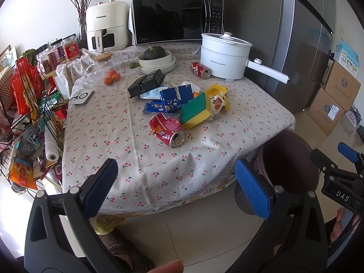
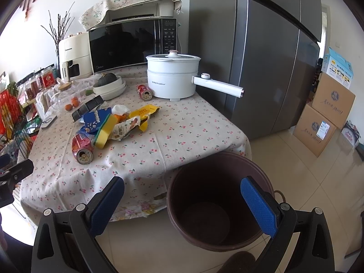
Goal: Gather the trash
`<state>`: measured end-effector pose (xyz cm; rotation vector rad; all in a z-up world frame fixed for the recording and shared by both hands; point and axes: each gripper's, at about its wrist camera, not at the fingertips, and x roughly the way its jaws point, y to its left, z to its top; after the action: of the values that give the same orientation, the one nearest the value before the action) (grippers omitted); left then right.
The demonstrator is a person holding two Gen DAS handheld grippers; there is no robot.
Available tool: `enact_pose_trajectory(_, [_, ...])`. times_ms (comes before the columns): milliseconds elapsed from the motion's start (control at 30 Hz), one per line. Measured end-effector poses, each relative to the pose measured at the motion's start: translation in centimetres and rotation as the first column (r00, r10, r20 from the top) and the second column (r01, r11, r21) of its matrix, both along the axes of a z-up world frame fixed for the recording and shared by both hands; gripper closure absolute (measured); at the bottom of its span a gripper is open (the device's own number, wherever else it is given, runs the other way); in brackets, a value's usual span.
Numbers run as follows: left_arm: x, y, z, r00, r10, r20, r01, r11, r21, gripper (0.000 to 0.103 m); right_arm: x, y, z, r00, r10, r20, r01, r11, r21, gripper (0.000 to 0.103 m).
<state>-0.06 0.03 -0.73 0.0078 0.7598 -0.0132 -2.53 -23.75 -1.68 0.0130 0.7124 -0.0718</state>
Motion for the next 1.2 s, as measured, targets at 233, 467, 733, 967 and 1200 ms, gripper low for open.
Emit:
enact_pose_trajectory(233, [-0.10, 0.01, -0.06, 1.000, -0.001, -0.001, 0.001, 1.000, 0.000, 0.001, -0.03, -0.05, -0.01, 1.000, -0.001, 0.000, 0.001, 1.000, 0.000, 0.000])
enact_pose_trajectory(467, [-0.08, -0.01, -0.10, 1.000, 0.000, -0.002, 0.000, 1.000, 0.002, 0.001, -0.02, -0.09, -0.02, 1.000, 0.000, -0.001, 0.000, 1.000, 0.001, 0.000])
enact_pose_trajectory(733, [-0.09, -0.01, -0.09, 1.000, 0.000, -0.001, 0.000, 1.000, 0.001, 0.001, -0.01, -0.12, -0.04, 1.000, -0.001, -0.001, 0.001, 1.000, 0.001, 0.000])
enact_pose_trajectory(967, [-0.16, 0.11, -0.20, 1.000, 0.000, -0.006, 0.000, 1.000, 0.006, 0.001, 0.01, -0.47, -0.17, 1.000, -0.005, 0.000, 0.005, 1.000, 0.002, 0.000])
enact_pose_trajectory(1200, [-0.25, 0.16, -0.44, 0.999, -0.029, -0.028, 0.029, 1.000, -0.010, 0.001, -0.12, -0.82, 0.03, 1.000, -0.009, 0.000, 0.009, 1.000, 0.025, 0.000])
